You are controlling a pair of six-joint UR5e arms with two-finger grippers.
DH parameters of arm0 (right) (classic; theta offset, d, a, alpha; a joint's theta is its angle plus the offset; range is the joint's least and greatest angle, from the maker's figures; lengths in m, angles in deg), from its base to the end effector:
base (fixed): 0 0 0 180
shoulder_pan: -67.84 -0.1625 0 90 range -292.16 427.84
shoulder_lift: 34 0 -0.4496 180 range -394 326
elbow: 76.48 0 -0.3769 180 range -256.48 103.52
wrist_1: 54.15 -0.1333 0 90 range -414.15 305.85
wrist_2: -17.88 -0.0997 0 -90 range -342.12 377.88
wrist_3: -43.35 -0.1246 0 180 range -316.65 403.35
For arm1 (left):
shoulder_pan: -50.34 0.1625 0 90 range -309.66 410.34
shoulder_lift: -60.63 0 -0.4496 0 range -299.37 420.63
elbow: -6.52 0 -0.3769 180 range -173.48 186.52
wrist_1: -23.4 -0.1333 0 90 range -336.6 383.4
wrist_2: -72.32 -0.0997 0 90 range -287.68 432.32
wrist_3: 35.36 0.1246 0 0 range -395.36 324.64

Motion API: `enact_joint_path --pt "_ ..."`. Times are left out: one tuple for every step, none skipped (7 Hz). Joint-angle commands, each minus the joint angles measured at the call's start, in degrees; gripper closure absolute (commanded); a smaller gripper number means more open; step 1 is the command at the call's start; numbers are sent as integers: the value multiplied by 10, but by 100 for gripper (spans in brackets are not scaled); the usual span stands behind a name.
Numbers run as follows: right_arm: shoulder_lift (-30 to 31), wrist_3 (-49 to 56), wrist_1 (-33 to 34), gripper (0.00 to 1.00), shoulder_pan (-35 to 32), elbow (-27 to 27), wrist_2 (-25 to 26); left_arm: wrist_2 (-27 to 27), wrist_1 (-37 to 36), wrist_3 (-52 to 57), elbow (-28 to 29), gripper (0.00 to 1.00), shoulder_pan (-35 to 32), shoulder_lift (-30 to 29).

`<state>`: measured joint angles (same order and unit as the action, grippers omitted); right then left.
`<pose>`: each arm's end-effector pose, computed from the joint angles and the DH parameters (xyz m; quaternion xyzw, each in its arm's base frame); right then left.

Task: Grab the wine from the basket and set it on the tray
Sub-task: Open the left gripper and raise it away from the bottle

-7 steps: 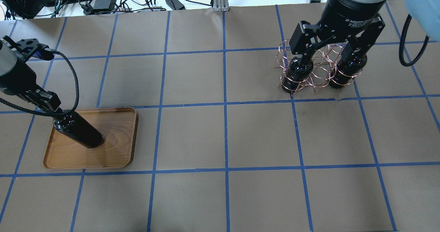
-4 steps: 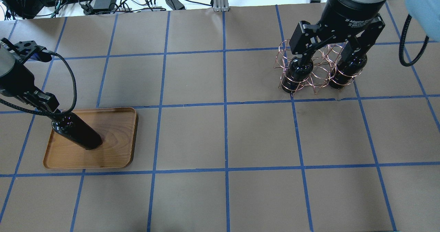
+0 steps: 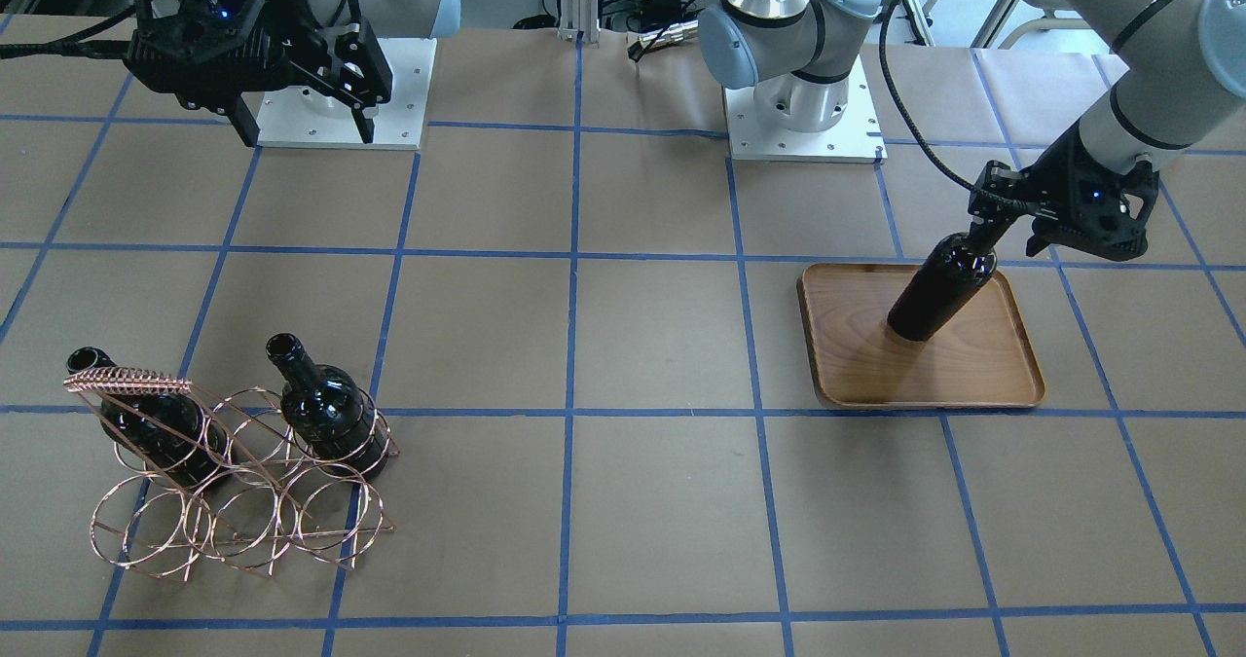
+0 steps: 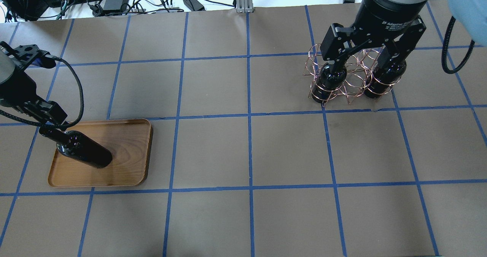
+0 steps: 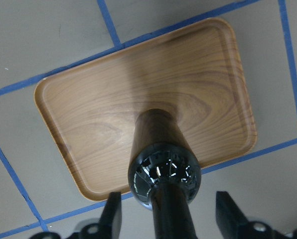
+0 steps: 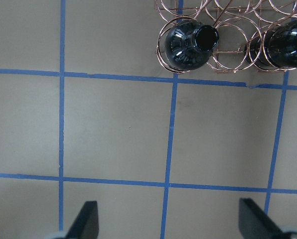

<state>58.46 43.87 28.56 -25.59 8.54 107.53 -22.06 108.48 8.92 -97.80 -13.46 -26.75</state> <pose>0.1610 -0.4456 0.5362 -0.0345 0.9994 -0.0012 0.0031 0.0800 -0.4430 0.4001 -0.1590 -0.9848 -0.0703 0.0029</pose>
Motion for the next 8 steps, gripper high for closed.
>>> enact_joint_path --pt "0 0 0 0 0 1 0 1 71 -56 29 0 -6 20" --pt "0 0 0 0 0 0 0 3 99 -110 42 0 -9 28" --pt "0 0 0 0 0 0 0 4 104 -171 49 0 -18 33" --pt "0 0 1 0 0 0 0 -6 103 -242 62 0 -46 36" --pt "0 0 2 0 0 1 0 -7 104 -317 81 0 -82 35" --pt "0 0 3 0 0 1 0 -5 101 -370 93 0 -132 42" --pt "0 0 4 0 0 0 -1 0 98 -393 109 0 -179 46" --pt "0 0 4 0 0 1 0 -1 93 -396 116 0 -219 42"
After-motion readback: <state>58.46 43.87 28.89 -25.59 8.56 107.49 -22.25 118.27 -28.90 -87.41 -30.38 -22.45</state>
